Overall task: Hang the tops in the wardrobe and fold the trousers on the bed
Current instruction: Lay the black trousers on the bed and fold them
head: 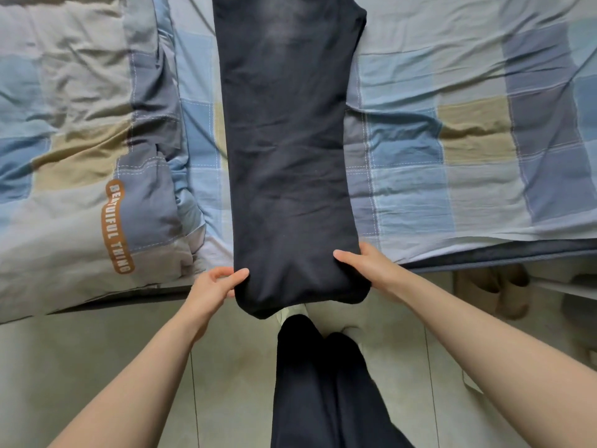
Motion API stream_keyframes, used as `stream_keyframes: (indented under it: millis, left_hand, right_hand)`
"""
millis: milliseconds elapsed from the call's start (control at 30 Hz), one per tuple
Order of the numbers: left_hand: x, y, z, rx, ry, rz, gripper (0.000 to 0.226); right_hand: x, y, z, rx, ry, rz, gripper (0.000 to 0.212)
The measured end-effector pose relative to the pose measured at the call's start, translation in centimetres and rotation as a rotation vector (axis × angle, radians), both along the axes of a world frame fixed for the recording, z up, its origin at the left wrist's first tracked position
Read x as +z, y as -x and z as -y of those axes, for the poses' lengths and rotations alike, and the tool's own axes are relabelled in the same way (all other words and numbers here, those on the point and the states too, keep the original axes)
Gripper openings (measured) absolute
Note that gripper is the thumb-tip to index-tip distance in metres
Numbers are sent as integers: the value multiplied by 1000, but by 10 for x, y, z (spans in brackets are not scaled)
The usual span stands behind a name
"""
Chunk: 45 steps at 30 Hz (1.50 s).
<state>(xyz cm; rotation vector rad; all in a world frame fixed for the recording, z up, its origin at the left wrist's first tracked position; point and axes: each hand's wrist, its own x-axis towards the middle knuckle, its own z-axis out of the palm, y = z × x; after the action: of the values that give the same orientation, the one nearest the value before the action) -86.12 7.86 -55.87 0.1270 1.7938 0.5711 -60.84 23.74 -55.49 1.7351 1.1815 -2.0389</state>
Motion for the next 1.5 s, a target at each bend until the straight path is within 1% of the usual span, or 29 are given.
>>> stream_keyframes:
  millis: [33,133,167,233,267,333,400,467,600,733,800,900,967,1000,1067,1133,1200,1233,1267,1300,1333,1367,1400,1433,1467,1500]
  left_hand:
    - [2,-5,3,-14,-26,23,17]
    - [11,-22,14,-74,-50,34,25]
    - [16,-30,20,-114,-52,30,23]
    - [20,-45,27,-189,-46,30,22]
    - [22,-52,30,-193,-59,39,26]
    - [28,-68,33,-173,-126,51,38]
    - [30,-77,33,-150,-160,54,42]
    - [32,-83,35,-142,-166,48,43]
    - [30,-89,49,-265,-98,73,53]
    - [36,-84,67,-315,19,20,35]
    - [43,-83,72,-318,71,36,33]
    - [59,-78,72,-272,86,60,47]
    - [74,-71,61,-238,50,122,62]
    - [81,-65,55,-231,37,171,65]
    - [97,-50,34,-220,31,270,66]
    - [114,-26,5,-194,16,338,67]
    - [126,5,-34,-166,-38,362,66]
    - [131,19,-56,-125,-79,364,59]
    - [134,34,-82,-61,-132,361,43]
    - [136,45,-104,30,-174,343,27]
    - [131,56,-126,106,-198,289,20]
    - [125,62,-143,157,-211,210,20]
    - [111,67,-158,154,-198,109,21]
    - [98,67,-166,115,-161,11,20]
    - [80,64,-167,45,-109,-69,17]
    - [62,56,-162,-12,-52,-102,13]
  right_hand:
    - [4,-5,2,45,12,8,35]
    - [23,-22,8,204,62,14,27]
    - [33,-28,10,231,75,3,26]
    - [41,-44,12,226,103,-10,24]
    - [44,-51,15,222,95,-2,23]
    - [48,-66,21,239,50,36,22]
    - [47,-81,29,247,17,85,18]
    - [49,-92,39,284,-11,69,14]
    - [50,-108,61,218,-23,30,20]
    - [50,-112,75,192,-45,163,26]
    - [56,-109,77,220,-63,198,30]
    - [67,-102,68,276,-54,218,30]
    - [77,-95,54,309,-53,220,28]
    - [82,-92,46,302,-31,209,28]
    - [95,-83,21,218,70,165,38]
    - [113,-69,-14,139,167,67,46]
    - [131,-52,-57,84,163,-20,42]
    - [139,-42,-79,47,121,-48,35]
    - [142,-30,-105,-11,66,-75,27]
    - [143,-20,-128,-92,22,-84,20]
    - [138,-10,-151,-191,-12,-88,19]
    - [131,-3,-169,-295,-54,-77,25]
    - [117,2,-184,-404,-119,-45,30]
    - [102,4,-192,-477,-181,6,29]
    - [82,5,-194,-501,-218,69,25]
    - [64,5,-187,-478,-210,128,20]
